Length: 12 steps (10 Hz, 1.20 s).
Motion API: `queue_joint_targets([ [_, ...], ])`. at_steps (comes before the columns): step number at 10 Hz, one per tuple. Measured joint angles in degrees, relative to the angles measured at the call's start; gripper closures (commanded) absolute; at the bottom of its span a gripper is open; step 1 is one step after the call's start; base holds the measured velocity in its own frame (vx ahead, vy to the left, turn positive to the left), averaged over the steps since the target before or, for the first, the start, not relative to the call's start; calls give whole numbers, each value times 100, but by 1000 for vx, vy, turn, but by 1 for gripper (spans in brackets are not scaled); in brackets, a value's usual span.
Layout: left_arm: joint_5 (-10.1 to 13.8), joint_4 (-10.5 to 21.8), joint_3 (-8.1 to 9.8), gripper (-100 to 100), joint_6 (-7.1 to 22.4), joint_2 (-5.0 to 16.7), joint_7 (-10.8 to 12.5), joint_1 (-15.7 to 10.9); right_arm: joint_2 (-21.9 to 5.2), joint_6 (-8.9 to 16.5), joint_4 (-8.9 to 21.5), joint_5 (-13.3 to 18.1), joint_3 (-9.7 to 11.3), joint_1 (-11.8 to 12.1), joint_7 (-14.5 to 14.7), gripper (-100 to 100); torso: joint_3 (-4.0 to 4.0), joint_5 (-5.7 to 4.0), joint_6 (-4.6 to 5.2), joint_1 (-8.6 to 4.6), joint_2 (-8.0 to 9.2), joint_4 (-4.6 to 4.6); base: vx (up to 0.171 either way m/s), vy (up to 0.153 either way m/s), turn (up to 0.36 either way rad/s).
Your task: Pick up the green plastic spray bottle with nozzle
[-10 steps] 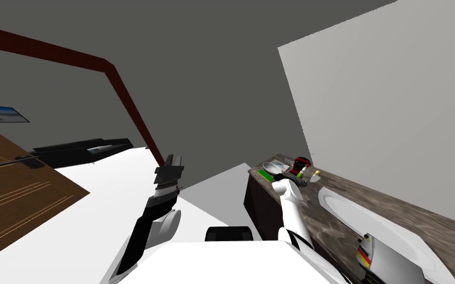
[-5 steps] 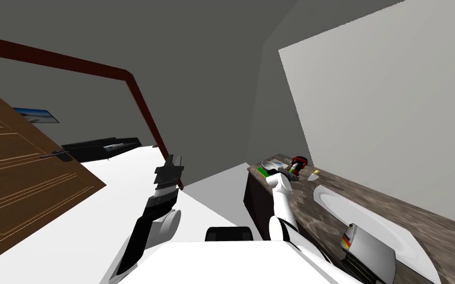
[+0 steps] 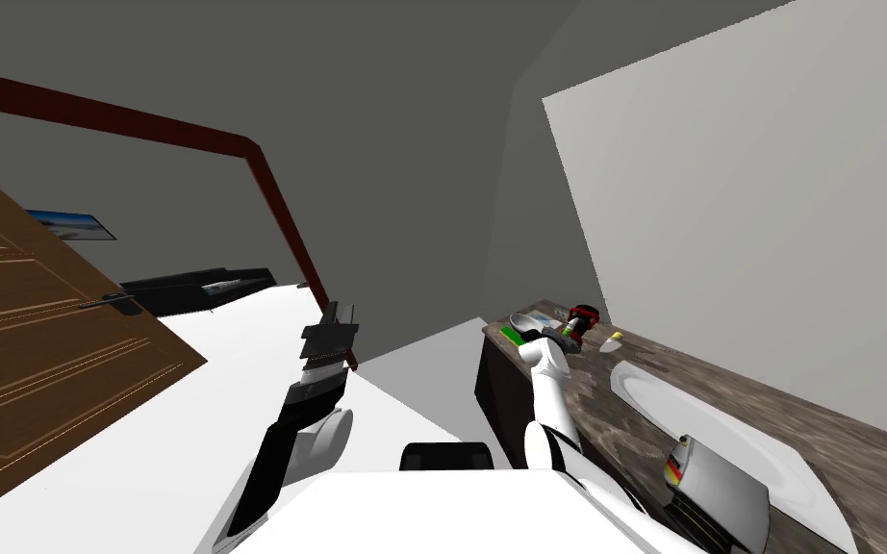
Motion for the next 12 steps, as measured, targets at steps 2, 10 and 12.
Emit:
queue_joint_targets([
  [2,0,0,1,0,0,0,0,3,-95,-113,-192,-205,56,181,59,100,-18,12,24,2,-41,-1,207,44,-206],
  [10,0,-1,0,0,0,0,0,1,-733,-788,-800,-1507,256,1672,2,100,-30,-17,10,-30,-48,-13,141,49,-87],
  [12,0,0,1,0,0,0,0,2,-880,-915,-915,-1735,311,1914,19,100,-30,-25,22,-32,-49,-16,159,82,-199],
])
